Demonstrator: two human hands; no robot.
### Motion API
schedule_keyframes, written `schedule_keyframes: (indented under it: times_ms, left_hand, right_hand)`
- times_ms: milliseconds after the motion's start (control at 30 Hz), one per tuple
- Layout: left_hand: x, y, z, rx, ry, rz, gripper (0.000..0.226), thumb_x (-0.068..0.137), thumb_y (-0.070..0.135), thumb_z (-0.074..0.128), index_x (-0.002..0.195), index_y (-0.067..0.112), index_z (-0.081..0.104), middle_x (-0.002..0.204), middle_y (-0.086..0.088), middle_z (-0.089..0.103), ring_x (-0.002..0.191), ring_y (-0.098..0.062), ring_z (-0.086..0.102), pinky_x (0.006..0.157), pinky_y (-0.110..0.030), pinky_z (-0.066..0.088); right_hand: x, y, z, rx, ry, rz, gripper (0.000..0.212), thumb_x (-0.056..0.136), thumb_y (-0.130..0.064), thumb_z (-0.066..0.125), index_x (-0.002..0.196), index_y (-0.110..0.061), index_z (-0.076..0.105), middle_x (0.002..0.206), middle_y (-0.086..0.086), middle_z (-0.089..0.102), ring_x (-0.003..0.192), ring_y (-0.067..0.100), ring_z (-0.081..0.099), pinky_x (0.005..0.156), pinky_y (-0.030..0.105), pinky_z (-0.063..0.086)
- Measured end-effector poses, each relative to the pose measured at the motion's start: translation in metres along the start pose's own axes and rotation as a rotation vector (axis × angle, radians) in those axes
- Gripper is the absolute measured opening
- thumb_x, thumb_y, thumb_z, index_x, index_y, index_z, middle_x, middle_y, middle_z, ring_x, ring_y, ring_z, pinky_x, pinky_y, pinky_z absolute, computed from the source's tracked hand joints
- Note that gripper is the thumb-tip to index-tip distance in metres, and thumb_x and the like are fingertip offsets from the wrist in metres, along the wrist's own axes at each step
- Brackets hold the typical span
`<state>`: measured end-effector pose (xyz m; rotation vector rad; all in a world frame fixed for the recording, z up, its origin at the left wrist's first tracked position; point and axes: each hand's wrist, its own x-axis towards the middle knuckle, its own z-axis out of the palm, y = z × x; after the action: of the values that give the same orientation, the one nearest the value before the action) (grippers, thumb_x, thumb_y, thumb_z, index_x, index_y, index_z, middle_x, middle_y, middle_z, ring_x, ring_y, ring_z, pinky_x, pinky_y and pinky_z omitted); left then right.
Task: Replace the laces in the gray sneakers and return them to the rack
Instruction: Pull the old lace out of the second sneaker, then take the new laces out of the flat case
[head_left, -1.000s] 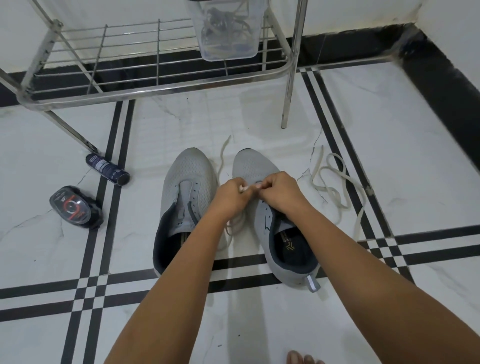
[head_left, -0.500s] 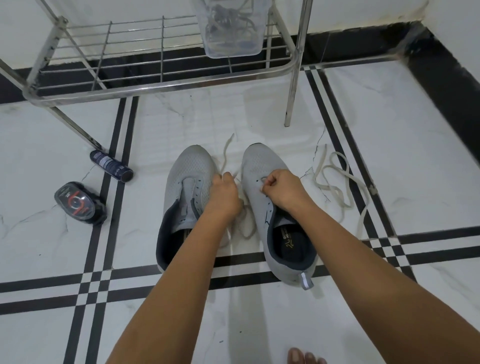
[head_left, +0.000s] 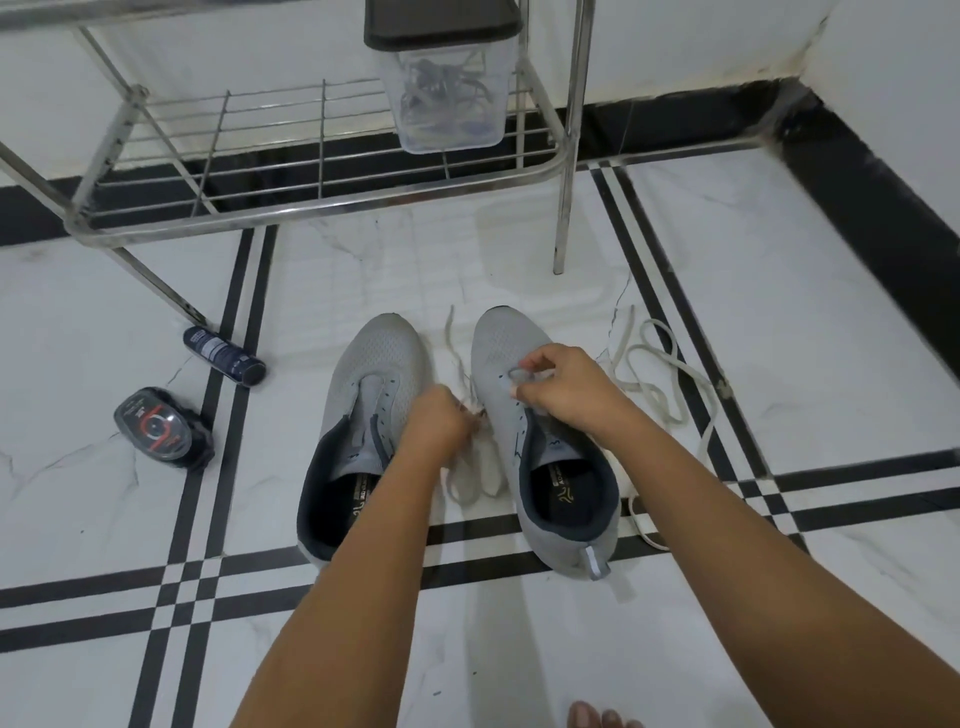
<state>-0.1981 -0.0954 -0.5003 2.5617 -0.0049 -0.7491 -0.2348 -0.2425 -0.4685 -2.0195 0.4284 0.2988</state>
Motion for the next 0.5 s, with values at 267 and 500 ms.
schedule_keyframes:
  times_ms: [267,500]
  left_hand:
    - [-0.018,0.117,-0.048,-0.449,-0.126,0.352,0.014,0.086,0.007,0.064,0.073,0.011,0.062,0.069,-0.006,0.064,0.058,-0.012,0.061,0.069,-0.031,0.054]
    - [-0.001,0.205,-0.01,-0.497,-0.274,0.466,0.013,0.086,0.008,0.064,0.093,-0.003,0.065,0.087,-0.016,0.064,0.076,-0.018,0.057,0.059,-0.018,0.044]
  right_hand:
    - [-0.024,-0.01,-0.052,0.333,0.033,-0.095,0.065,0.075,-0.012,0.077,0.13,-0.019,0.043,0.106,-0.008,0.057,0.09,0.006,0.058,0.067,0.012,0.047]
    - [-0.021,0.018,-0.124,0.258,0.428,-0.008,0.012,0.083,-0.014,0.068,0.077,-0.008,0.06,0.072,0.011,0.06,0.065,0.023,0.056,0.053,0.03,0.047]
